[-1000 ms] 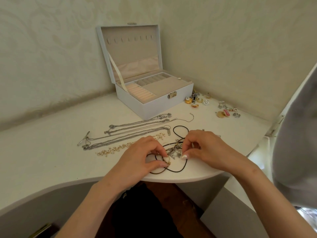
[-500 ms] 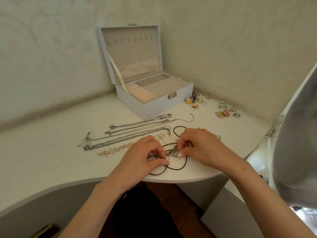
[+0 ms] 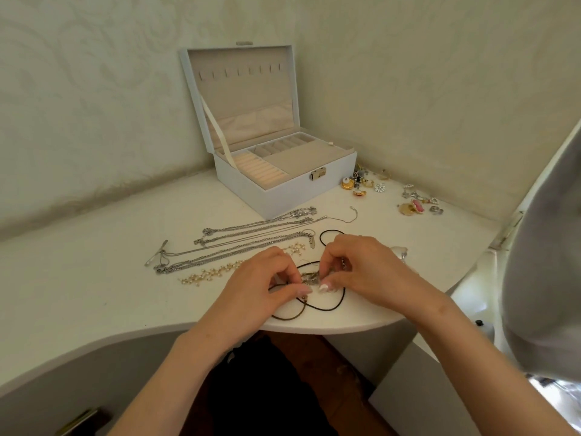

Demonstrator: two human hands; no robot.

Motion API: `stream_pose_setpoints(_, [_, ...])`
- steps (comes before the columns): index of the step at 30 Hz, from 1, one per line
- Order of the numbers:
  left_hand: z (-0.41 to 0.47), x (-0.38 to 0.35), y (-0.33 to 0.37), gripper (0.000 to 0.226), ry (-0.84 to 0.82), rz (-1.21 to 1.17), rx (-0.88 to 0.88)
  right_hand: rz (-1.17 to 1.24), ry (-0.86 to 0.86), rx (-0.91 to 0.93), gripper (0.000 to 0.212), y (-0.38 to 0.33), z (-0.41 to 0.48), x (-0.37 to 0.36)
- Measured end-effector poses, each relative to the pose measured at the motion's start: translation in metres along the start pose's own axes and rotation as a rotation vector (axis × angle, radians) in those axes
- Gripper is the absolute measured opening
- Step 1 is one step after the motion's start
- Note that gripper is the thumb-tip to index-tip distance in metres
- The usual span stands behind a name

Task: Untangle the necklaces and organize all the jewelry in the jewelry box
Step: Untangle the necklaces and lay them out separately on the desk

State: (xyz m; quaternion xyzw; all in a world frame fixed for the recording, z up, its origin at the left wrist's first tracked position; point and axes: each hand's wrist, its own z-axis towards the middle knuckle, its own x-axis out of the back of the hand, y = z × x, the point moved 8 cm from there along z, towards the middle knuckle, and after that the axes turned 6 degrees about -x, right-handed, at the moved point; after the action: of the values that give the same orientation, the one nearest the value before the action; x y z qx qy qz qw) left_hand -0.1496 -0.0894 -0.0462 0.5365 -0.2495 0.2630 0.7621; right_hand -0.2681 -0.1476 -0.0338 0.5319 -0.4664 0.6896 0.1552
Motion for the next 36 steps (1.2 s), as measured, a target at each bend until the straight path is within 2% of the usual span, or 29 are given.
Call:
stream_pose_setpoints(5, [0.001,0.002,0.002,0.017,0.024,0.006,-0.003,-0.084,0.017,-0.004,0.012,0.000,0.003,-0.001])
stream_pose_setpoints(8, [0.001,0.002,0.002,0.016,0.014,0.018,-0.003,0.176,0.024,-0.022,0.019,0.005,0.002,0.008])
stream_pose_setpoints(13, [0.002,0.002,0.002,0.018,0.004,-0.010,0.022,0.609,0.097,0.040,0.016,0.000,0.000,0.031])
stream_pose_setpoints(18, [0.005,0.001,0.003,0.024,-0.021,-0.021,0.042,0.827,0.115,0.123,0.017,-0.010,0.002,0.048])
stream_pose_setpoints(23, [0.010,-0.001,0.001,0.028,-0.050,-0.028,0.089,0.901,0.106,0.181,0.016,-0.023,0.005,0.059])
stream_pose_setpoints(28, [0.021,0.006,0.015,0.029,0.055,-0.040,0.041,0.958,0.080,0.242,0.013,-0.035,0.008,0.064])
stream_pose_setpoints(34, [0.036,0.013,0.029,0.005,0.142,-0.081,-0.048,1.040,0.071,0.354,0.011,-0.048,0.011,0.074])
stream_pose_setpoints(36, [0.038,0.014,0.031,0.008,0.140,-0.086,-0.065,1.069,0.079,0.389,0.009,-0.052,0.013,0.078])
